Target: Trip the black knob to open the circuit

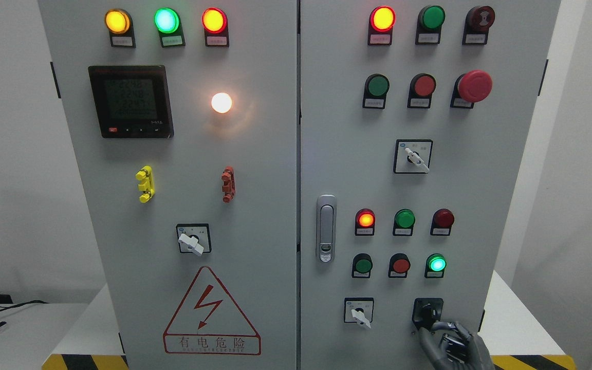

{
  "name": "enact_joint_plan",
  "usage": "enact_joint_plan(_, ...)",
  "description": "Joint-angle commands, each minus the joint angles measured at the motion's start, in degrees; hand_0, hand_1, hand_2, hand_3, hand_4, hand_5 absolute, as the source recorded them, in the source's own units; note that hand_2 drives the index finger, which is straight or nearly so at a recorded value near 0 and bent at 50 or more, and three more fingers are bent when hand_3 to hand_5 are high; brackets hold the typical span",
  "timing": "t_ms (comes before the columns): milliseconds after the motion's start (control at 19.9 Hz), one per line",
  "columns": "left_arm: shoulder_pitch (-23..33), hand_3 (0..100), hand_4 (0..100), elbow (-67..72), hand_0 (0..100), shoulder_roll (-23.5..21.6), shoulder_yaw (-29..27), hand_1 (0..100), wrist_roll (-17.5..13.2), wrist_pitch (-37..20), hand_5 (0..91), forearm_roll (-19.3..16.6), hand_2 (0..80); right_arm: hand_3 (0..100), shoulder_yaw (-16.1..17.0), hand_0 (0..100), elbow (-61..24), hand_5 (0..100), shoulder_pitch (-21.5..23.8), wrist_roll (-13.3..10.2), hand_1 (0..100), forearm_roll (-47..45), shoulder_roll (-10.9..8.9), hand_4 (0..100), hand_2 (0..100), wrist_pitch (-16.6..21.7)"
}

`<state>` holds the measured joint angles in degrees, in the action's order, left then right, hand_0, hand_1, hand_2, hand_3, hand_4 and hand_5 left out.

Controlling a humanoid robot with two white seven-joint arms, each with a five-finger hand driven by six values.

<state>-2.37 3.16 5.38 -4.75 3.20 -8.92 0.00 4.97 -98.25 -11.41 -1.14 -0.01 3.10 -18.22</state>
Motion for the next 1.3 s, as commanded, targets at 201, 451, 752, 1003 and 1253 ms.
enact_joint_plan(201, 0.0, 0, 0, 0.0, 12, 0.0, 0.0, 39, 0.0, 0.0, 0.0, -1.8, 0.0, 100, 2.1, 38, 0.2, 88, 0.2, 0.3, 79, 0.9, -0.11, 93, 51, 0.1)
enact_joint_plan(451, 0.0, 0, 0, 0.0, 12, 0.0, 0.0, 39, 0.0, 0.0, 0.0, -1.8, 0.0, 100, 2.7, 38, 0.2, 88, 0.2, 0.3, 79, 0.9, -0.20, 93, 51, 0.1)
enact_joint_plan(752, 0.0, 0, 0, 0.0, 12, 0.0, 0.0, 39, 0.0, 0.0, 0.0, -1.8, 0.0, 100, 2.8, 38, 0.1, 88, 0.2, 0.3, 79, 0.9, -0.20, 93, 51, 0.1)
enact_joint_plan(1003, 0.0, 0, 0, 0.0, 12, 0.0, 0.0, 39, 0.0, 0.0, 0.0, -1.8, 0.0, 100, 3.7, 39, -0.3, 88, 0.7, 0.3, 79, 0.9, -0.29, 93, 51, 0.2)
enact_joint_plan(1253, 0.0, 0, 0, 0.0, 12, 0.0, 0.0, 39, 0.0, 0.0, 0.0, -1.8, 0.0, 100, 6.5, 45, -4.9, 88, 3.8, 3.9, 76, 0.2, 0.07, 92, 56, 0.0)
